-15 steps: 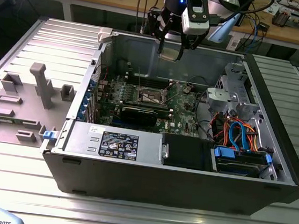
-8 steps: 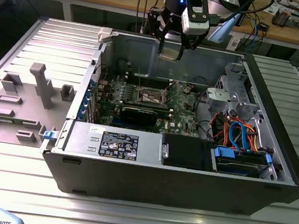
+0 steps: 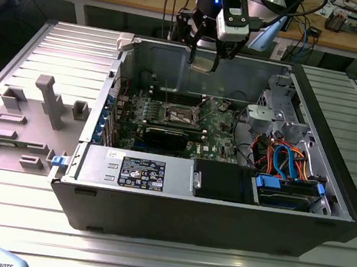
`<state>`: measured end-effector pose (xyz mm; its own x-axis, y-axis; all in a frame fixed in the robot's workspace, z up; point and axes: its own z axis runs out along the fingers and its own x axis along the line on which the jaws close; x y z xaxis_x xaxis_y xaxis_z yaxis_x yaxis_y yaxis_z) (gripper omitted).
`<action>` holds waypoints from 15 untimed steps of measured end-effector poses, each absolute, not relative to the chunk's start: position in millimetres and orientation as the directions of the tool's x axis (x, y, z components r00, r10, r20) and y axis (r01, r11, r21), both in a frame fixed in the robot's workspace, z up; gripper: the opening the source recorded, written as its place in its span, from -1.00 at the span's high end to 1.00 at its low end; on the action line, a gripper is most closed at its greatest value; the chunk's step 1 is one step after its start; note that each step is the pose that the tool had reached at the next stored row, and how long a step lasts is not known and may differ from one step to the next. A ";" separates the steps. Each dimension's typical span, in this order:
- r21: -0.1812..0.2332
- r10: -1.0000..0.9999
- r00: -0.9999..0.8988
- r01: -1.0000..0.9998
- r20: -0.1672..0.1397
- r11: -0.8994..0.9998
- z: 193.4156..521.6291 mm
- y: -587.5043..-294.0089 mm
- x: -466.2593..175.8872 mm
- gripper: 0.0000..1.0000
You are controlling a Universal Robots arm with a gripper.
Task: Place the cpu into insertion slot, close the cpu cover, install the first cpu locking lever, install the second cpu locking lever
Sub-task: 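Place the cpu into insertion slot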
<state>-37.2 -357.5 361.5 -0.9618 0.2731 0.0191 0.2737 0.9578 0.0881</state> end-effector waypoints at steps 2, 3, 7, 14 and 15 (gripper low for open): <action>0.088 0.293 -0.956 0.293 0.019 0.952 361.4 -357.5 -37.2 -0.08; 0.088 0.312 -0.950 0.312 0.019 0.946 361.3 -357.5 -37.2 -0.08; 0.088 0.357 -0.934 0.358 0.019 0.930 361.1 -357.5 -37.2 -0.08; 0.088 0.358 -0.934 0.358 0.019 0.930 361.1 -357.5 -37.2 -0.08; 0.088 0.358 -0.934 0.358 0.019 0.929 361.1 -357.5 -37.2 -0.08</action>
<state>-37.2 -357.5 361.1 -0.9335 0.3581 0.0191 0.3583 0.9294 0.0881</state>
